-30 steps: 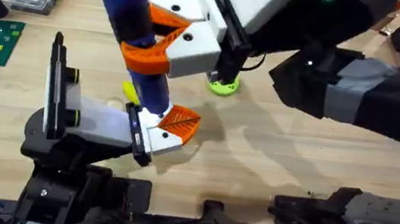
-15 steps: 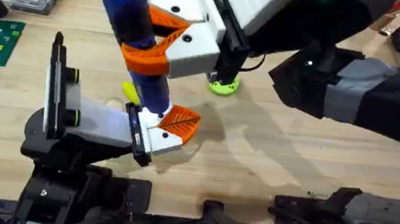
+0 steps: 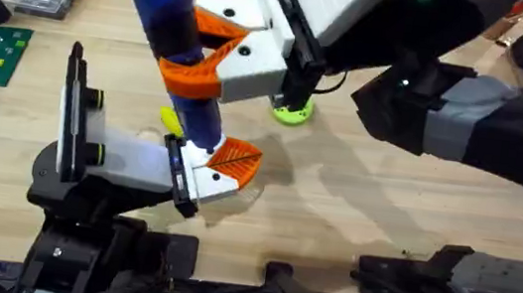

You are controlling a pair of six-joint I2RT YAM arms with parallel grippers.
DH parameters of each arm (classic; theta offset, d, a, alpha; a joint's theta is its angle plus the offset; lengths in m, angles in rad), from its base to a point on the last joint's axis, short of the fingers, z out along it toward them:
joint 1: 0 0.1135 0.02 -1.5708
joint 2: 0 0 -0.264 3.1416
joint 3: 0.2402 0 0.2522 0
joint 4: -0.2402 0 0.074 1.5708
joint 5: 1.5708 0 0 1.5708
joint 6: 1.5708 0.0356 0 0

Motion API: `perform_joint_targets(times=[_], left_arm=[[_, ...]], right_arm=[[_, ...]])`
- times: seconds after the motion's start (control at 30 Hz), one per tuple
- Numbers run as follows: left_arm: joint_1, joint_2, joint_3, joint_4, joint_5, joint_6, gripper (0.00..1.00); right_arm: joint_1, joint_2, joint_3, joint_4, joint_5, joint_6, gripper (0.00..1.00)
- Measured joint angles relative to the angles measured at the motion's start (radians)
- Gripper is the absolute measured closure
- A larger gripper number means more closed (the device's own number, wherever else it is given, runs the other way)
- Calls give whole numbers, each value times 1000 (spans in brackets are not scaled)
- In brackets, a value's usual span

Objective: Pick up the gripper from the table and insert it into the empty holder that is missing its gripper. Then pick up a screw, insert it into the mounting hole, and use the screwdriver to tighten it. Finally, clean up the table by picking up the vegetable and placing it into the bucket.

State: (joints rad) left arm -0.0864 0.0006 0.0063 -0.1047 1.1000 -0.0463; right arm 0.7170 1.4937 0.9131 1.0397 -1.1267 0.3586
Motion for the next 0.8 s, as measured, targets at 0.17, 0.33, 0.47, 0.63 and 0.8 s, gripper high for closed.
perform_joint_targets(times=[0.17,0.33,0.47,0.63,0.8], left_arm=[[0,0,0,0,0,0,980],[0,0,0,0,0,0,980],[0,0,0,0,0,0,980],[0,0,0,0,1,0,980],[0,0,0,0,3,0,980]], right_arm=[[0,0,0,0,0,0,955],[0,0,-1,-1,0,0,956],[0,0,-7,-1,0,0,957],[0,0,-8,0,0,0,957],[0,0,-9,1,0,1,956]])
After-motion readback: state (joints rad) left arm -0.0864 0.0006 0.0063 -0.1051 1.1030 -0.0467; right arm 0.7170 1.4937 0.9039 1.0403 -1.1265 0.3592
